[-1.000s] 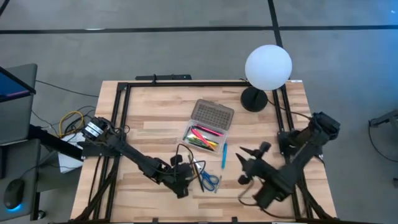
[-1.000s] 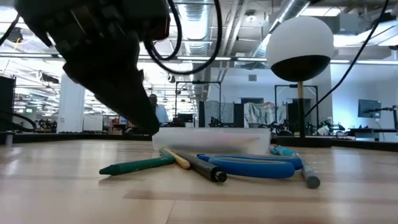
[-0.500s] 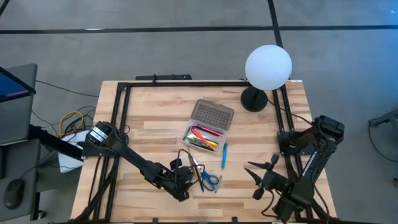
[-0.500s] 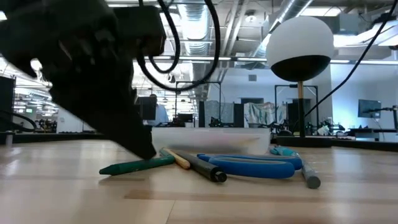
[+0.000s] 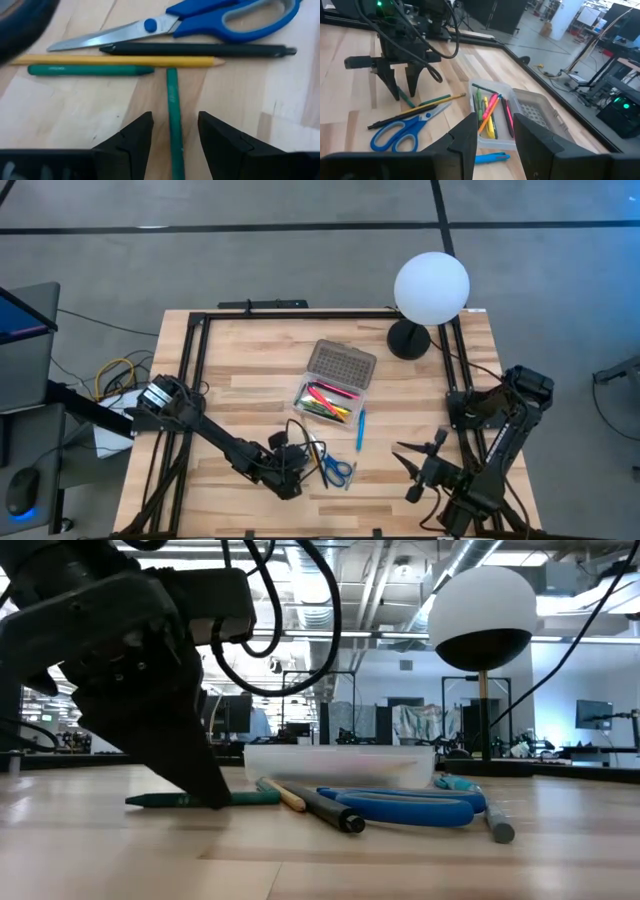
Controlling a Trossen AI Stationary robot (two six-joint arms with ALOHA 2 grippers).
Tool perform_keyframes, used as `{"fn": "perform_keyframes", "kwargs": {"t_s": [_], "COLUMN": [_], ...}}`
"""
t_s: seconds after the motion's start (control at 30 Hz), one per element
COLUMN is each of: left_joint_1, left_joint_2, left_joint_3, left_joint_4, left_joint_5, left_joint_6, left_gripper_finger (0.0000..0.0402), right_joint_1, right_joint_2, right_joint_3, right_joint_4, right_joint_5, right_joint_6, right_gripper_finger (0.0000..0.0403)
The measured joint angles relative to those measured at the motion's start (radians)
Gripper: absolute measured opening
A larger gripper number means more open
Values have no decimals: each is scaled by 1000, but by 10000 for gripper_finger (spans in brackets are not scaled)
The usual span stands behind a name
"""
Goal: Pick & place school supplies into a supply box
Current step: Put the green crayon into the gray supply box
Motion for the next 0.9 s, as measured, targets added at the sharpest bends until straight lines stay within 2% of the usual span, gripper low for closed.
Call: {"fn": "perform_keyframes", "kwargs": {"t_s": [0.07,0.27,0.4,0.53,0.7,0.9], "left_joint_1": [0,-12,-14,-7,22,46], "left_joint_2": [-2,-5,-4,-3,-3,-5], "left_joint_3": [2,3,2,1,1,1], "left_joint_4": [-41,-105,-108,-110,-108,-111], "left_joint_5": [18,45,52,67,126,172], "left_joint_6": [18,270,353,350,257,242], "left_gripper_finger": [158,158,158,149,106,63], "right_joint_1": [0,0,0,0,0,0], "right_joint_2": [0,0,0,0,0,0], "right_joint_3": [0,0,0,0,0,0], "right_joint_4": [6,15,48,67,67,71], "right_joint_5": [0,-1,-3,-3,-3,-5], "right_joint_6": [-1,-9,-54,-79,-79,-79], "right_gripper_finger": [118,118,118,118,118,118]}}
